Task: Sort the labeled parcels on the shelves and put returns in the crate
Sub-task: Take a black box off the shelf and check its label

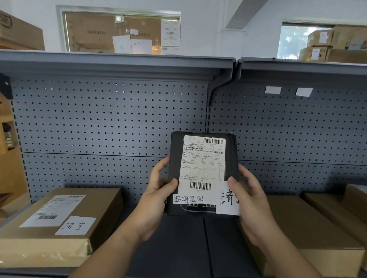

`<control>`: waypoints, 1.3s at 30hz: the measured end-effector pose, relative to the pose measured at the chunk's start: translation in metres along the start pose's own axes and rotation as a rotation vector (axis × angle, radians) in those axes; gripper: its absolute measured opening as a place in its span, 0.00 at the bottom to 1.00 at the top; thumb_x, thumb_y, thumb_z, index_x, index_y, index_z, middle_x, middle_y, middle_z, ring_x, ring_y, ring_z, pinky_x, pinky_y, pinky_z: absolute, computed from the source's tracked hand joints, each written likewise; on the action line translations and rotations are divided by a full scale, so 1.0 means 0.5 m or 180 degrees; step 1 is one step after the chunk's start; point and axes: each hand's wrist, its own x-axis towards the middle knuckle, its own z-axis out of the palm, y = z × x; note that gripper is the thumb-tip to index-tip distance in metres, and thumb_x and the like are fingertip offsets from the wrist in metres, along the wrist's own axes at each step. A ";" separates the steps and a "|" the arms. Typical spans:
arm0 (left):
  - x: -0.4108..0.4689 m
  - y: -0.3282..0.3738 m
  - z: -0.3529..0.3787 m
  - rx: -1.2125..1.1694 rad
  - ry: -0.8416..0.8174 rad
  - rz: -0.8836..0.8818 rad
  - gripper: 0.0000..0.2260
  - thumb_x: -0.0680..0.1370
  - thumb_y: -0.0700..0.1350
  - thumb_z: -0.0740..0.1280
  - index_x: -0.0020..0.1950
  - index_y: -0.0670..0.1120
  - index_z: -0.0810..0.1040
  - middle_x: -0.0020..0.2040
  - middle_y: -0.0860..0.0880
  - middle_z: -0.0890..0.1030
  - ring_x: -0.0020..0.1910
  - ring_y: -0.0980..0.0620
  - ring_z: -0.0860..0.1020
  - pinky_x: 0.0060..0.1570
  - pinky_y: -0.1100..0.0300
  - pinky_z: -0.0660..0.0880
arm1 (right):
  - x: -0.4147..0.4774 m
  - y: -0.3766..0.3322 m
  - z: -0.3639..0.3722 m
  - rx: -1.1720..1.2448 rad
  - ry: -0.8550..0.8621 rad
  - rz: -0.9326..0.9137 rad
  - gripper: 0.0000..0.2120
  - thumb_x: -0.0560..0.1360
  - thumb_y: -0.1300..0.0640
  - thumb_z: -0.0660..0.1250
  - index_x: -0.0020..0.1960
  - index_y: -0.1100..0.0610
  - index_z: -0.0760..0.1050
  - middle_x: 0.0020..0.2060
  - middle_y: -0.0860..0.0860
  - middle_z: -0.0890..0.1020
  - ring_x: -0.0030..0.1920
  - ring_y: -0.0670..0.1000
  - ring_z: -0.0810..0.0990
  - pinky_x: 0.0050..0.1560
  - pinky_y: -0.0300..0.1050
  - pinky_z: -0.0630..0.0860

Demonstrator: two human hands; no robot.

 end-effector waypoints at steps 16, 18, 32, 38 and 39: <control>-0.119 0.003 -0.105 -0.0070 0.0902 0.0237 0.23 0.84 0.38 0.62 0.72 0.62 0.70 0.56 0.48 0.85 0.55 0.47 0.84 0.53 0.50 0.81 | -0.004 0.068 0.117 0.0210 -0.0849 0.0349 0.22 0.81 0.58 0.68 0.71 0.41 0.73 0.56 0.44 0.87 0.55 0.48 0.86 0.52 0.48 0.82; -0.166 0.018 -0.140 0.0023 0.1121 0.0250 0.23 0.84 0.37 0.61 0.74 0.61 0.68 0.62 0.44 0.83 0.60 0.43 0.82 0.61 0.44 0.78 | -0.018 0.091 0.166 0.0326 -0.1060 0.0443 0.21 0.81 0.59 0.68 0.69 0.40 0.74 0.57 0.44 0.86 0.56 0.48 0.86 0.54 0.50 0.82; -0.621 0.193 -0.447 0.0716 0.2948 0.0388 0.23 0.85 0.44 0.62 0.73 0.68 0.66 0.61 0.43 0.82 0.58 0.39 0.83 0.54 0.41 0.82 | -0.299 0.232 0.680 0.0690 -0.2974 0.1113 0.20 0.82 0.58 0.66 0.71 0.42 0.73 0.59 0.51 0.86 0.59 0.57 0.85 0.58 0.65 0.80; -0.762 0.238 -0.622 0.0728 0.3395 0.0387 0.22 0.85 0.45 0.64 0.71 0.71 0.67 0.63 0.42 0.80 0.59 0.40 0.83 0.59 0.37 0.79 | -0.423 0.287 0.902 0.0780 -0.3498 0.1232 0.21 0.83 0.60 0.65 0.73 0.44 0.72 0.59 0.54 0.85 0.59 0.58 0.85 0.59 0.66 0.79; -0.780 0.242 -0.651 0.0709 0.3448 0.0378 0.23 0.85 0.44 0.63 0.71 0.71 0.66 0.63 0.42 0.81 0.59 0.39 0.83 0.60 0.36 0.79 | -0.440 0.297 0.935 0.0781 -0.3546 0.1267 0.21 0.83 0.60 0.64 0.72 0.44 0.72 0.59 0.53 0.86 0.58 0.57 0.85 0.59 0.66 0.80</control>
